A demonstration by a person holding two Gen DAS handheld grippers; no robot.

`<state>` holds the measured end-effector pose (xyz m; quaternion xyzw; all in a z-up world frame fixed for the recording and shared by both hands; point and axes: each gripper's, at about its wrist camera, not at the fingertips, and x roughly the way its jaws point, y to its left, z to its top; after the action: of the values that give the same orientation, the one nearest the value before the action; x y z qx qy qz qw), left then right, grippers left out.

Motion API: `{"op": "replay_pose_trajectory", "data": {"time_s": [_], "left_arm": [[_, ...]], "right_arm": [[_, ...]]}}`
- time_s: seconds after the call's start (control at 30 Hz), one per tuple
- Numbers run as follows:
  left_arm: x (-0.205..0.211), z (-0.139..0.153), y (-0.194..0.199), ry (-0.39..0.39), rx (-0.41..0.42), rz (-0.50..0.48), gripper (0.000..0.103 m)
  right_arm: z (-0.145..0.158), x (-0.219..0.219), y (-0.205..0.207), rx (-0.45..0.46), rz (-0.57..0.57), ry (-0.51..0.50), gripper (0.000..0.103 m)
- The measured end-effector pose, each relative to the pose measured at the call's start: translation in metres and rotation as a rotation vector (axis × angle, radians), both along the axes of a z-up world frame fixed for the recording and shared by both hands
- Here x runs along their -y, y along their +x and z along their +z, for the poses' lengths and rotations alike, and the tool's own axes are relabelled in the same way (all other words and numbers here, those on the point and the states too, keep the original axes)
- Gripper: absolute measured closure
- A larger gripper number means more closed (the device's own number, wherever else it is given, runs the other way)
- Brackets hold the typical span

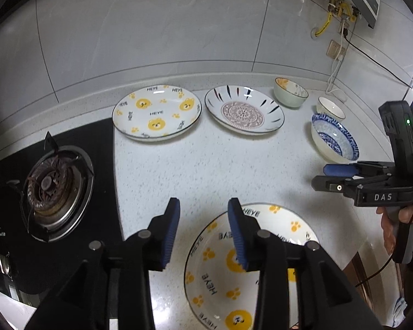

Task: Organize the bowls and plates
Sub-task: 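Lower the bear plate onto the counter and open both grippers, then move both grippers to the rim of the white mandala plate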

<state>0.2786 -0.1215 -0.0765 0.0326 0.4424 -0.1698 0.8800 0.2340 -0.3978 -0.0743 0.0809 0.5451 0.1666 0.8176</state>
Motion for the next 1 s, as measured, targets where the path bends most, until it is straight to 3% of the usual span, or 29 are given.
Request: {"op": "replay_pose_trajectory", "data": {"time_s": [0.2,0.63,1.0], "left_arm": [[0.029,0.007,0.017,0.02,0.013,0.018,0.062],[0.076,-0.014,0.063,0.016,-0.067,0.046,0.062],[0.086,-0.053,0.126,-0.227,-0.305,0.118,0.062]], "right_arm": [[0.008,0.019,0.029,0.036,0.039,-0.011,0.043],[0.014,0.045,0.094,0.081,0.115,-0.038,0.043],[-0.003,0.066,0.15,0.034,0.133,-0.01,0.042]]}}
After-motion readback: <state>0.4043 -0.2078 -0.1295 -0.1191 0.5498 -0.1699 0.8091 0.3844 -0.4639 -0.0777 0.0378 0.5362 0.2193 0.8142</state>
